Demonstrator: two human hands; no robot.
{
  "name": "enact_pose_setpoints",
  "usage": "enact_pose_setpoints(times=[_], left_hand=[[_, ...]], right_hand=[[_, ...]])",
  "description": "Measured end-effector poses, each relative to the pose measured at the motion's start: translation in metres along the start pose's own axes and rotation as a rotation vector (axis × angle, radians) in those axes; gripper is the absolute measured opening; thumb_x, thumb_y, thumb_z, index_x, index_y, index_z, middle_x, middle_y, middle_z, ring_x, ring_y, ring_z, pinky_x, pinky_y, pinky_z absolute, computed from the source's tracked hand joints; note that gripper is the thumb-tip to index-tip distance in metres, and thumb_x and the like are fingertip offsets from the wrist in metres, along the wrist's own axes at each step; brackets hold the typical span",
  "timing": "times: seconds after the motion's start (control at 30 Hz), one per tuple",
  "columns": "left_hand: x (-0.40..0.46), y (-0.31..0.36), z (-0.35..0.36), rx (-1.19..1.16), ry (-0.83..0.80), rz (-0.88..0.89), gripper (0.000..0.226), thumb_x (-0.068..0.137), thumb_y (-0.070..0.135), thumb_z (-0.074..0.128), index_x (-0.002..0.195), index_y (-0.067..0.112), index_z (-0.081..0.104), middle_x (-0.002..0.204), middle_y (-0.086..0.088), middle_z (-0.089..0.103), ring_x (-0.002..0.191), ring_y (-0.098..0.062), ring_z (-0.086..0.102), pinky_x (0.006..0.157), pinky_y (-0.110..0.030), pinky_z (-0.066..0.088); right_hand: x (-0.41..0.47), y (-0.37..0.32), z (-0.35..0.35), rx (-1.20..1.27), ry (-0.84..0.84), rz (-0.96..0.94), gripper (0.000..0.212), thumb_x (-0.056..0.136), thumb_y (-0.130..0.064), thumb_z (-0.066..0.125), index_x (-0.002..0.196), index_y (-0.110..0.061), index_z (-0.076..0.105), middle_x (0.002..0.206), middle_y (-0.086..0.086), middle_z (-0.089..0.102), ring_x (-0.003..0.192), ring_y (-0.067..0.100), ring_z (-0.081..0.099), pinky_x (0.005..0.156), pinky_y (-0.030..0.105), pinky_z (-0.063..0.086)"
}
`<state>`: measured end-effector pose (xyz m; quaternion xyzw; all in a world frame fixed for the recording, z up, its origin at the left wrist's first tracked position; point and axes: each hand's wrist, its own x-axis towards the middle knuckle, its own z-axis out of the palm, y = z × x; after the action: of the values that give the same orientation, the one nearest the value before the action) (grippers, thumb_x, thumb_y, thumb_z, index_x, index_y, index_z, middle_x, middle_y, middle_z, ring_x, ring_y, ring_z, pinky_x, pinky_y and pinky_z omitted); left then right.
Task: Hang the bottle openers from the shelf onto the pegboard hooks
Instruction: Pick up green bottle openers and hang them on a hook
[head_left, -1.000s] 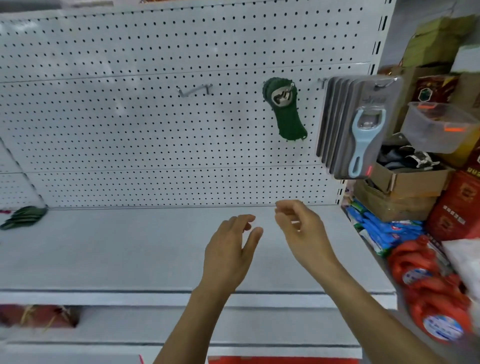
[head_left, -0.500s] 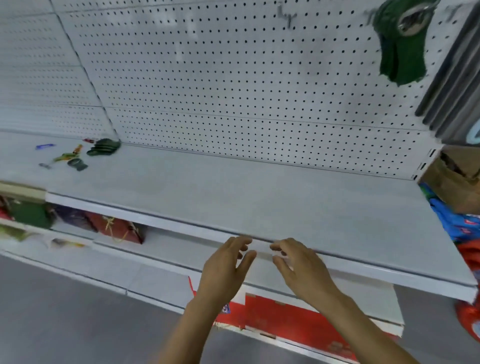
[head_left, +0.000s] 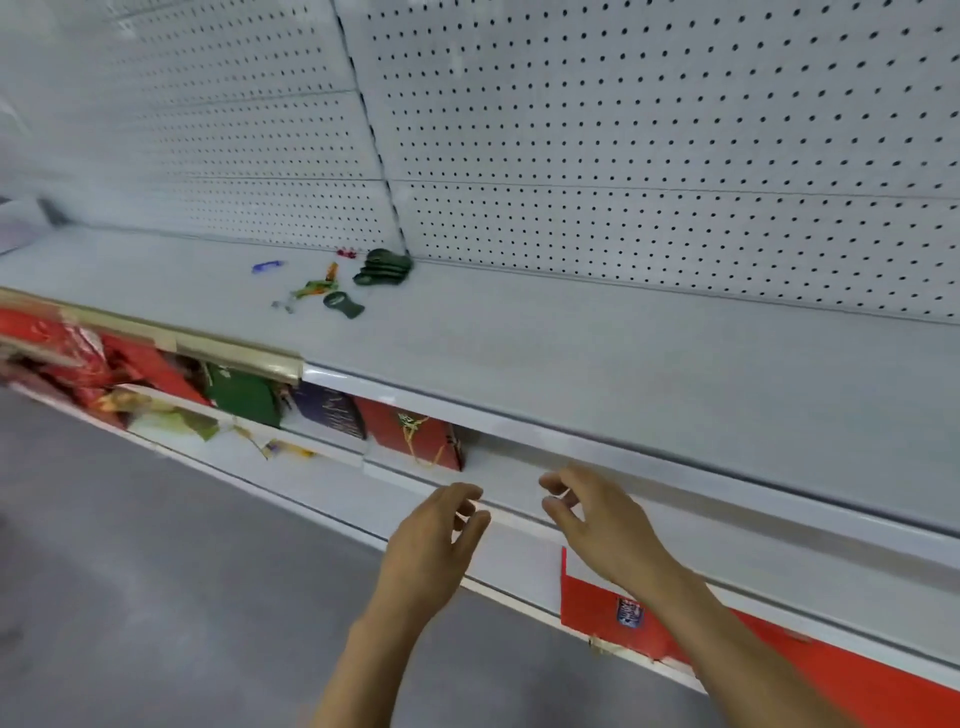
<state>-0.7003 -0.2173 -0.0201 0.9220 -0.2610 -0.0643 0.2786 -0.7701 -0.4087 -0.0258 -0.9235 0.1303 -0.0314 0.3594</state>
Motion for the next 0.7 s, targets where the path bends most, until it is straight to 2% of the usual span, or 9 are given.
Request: enact_pose_setpoints(times=[0.23, 0.33, 0.5, 0.6, 0.7], left_hand=[[0.057, -0.091, -0.074, 0.058, 0.042, -0.029, 0.025, 0.095, 0.040, 0.053, 0.118, 0.029, 0.058, 0.105, 0.014, 0.064, 0.088, -0.003, 0.060, 0.077, -0.023, 0.051], [0.091, -0.114, -0.095, 0.031, 0.076, -0.017, 0.021, 0.095, 0.037, 0.054, 0.114, 0.029, 0.060, 0.101, 0.015, 0.063, 0.088, -0.004, 0.060, 0.077, -0.024, 0.052], [0.160, -0.148, -0.119, -0.027, 0.084, -0.025, 0.027, 0.095, 0.037, 0.055, 0.120, 0.027, 0.058, 0.106, 0.010, 0.064, 0.091, -0.007, 0.062, 0.083, -0.031, 0.054], [0.206, -0.170, -0.133, -0.047, 0.097, -0.015, 0.030, 0.095, 0.037, 0.055, 0.123, 0.025, 0.058, 0.111, 0.009, 0.062, 0.092, -0.005, 0.059, 0.083, -0.026, 0.052], [0.253, -0.195, -0.147, -0.023, 0.084, -0.041, 0.034, 0.096, 0.038, 0.053, 0.127, 0.026, 0.055, 0.119, 0.007, 0.057, 0.102, -0.008, 0.056, 0.088, -0.023, 0.047]], right_hand=[[0.085, -0.080, 0.051, 0.071, 0.023, -0.013, 0.024, 0.095, -0.029, 0.053, 0.119, -0.028, 0.055, 0.104, -0.016, 0.059, 0.093, 0.004, 0.057, 0.085, 0.028, 0.048], [0.127, -0.100, 0.060, 0.084, 0.016, -0.005, 0.025, 0.094, -0.029, 0.054, 0.119, -0.028, 0.056, 0.107, -0.015, 0.062, 0.096, 0.004, 0.059, 0.086, 0.028, 0.048], [0.204, -0.119, 0.073, 0.096, 0.035, -0.005, 0.022, 0.094, -0.030, 0.055, 0.115, -0.030, 0.057, 0.102, -0.015, 0.062, 0.094, 0.006, 0.060, 0.085, 0.029, 0.049], [0.255, -0.130, 0.084, 0.098, 0.034, -0.019, 0.023, 0.094, -0.032, 0.055, 0.116, -0.029, 0.058, 0.106, -0.013, 0.063, 0.096, 0.006, 0.060, 0.085, 0.028, 0.049], [0.310, -0.143, 0.092, 0.098, 0.040, -0.036, 0.022, 0.094, -0.030, 0.055, 0.115, -0.027, 0.060, 0.107, -0.012, 0.063, 0.096, 0.006, 0.059, 0.084, 0.025, 0.047]])
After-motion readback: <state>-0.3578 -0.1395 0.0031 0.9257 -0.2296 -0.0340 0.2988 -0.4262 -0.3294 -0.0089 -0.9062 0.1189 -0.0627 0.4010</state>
